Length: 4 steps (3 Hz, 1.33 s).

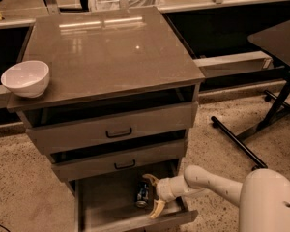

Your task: Pick pepsi can from bottom drawer and place on counter

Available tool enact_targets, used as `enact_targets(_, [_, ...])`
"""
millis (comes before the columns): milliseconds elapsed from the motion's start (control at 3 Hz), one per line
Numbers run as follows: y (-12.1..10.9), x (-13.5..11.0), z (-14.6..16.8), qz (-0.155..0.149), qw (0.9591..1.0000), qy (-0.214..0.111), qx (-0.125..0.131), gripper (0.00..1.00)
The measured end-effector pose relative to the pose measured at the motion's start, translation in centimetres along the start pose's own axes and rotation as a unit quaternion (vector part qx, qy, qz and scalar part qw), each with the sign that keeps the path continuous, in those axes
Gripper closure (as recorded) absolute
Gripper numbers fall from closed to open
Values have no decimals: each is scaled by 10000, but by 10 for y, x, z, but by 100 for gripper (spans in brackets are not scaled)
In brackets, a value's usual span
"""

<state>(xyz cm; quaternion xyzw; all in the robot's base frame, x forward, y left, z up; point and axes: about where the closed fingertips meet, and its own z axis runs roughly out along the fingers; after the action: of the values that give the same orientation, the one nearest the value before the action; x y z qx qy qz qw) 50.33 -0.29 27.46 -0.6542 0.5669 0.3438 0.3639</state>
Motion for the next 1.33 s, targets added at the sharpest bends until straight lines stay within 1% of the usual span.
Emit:
enact_targets(333, [-2,6,4,41,9999,75,91,0])
enact_targets(667, [-10,12,11,91,9987,418,263,0])
enact_targets(1000, [-23,37,24,268,9951,855,407,0])
enact_targets(1333, [-31,60,38,397,9937,959,422,0])
